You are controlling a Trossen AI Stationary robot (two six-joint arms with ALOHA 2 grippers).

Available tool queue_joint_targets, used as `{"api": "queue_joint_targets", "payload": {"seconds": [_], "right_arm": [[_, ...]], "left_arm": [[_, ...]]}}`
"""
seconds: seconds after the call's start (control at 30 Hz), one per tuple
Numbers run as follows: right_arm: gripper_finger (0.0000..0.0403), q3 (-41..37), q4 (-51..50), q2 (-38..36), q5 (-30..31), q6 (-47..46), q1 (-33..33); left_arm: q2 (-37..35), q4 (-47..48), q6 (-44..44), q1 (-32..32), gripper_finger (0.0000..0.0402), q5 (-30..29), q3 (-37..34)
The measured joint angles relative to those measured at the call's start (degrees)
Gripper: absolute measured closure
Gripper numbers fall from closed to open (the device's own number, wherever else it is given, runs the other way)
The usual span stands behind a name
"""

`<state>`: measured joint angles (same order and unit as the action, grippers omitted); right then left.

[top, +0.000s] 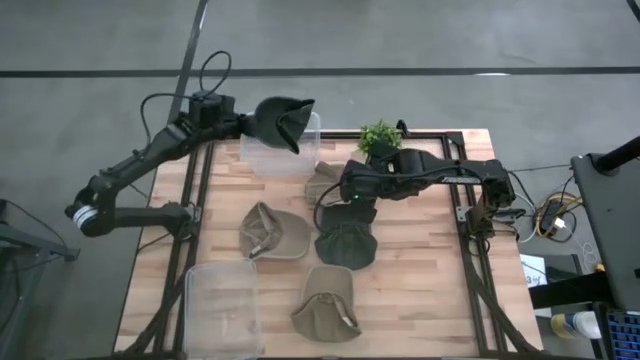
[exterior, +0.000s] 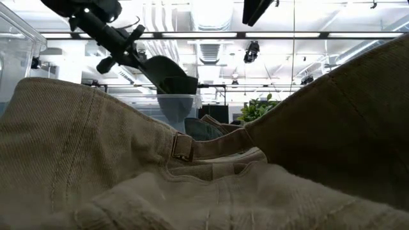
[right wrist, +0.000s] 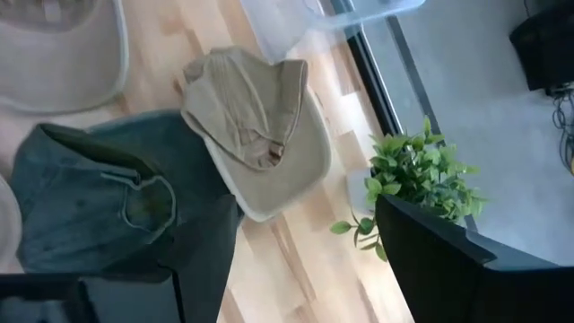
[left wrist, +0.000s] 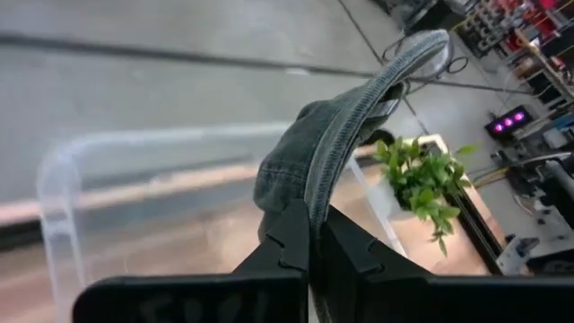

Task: Pick & Place hat
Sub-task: Put the right black cap in the top transparent bin

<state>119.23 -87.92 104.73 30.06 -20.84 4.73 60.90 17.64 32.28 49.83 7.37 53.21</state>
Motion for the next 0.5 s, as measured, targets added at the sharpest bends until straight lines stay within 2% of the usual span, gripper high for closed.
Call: {"api": "queue_joint_targets", "payload": {"seconds": [0.23, 0.5], "right_arm": [[0.0149, -2.20, -0.19, 0.00, -0.01, 0.33, 0.58], [0.0142, -2.27, -0.16, -0.02, 0.01, 0.45, 1.13]], "left_arm": [[3.49, 3.61, 5.75, 0.05, 0.0392, 4.08, 0.00], [6.48, 11.28, 5.34, 0.05, 0.0343, 2.32, 0.00]]}}
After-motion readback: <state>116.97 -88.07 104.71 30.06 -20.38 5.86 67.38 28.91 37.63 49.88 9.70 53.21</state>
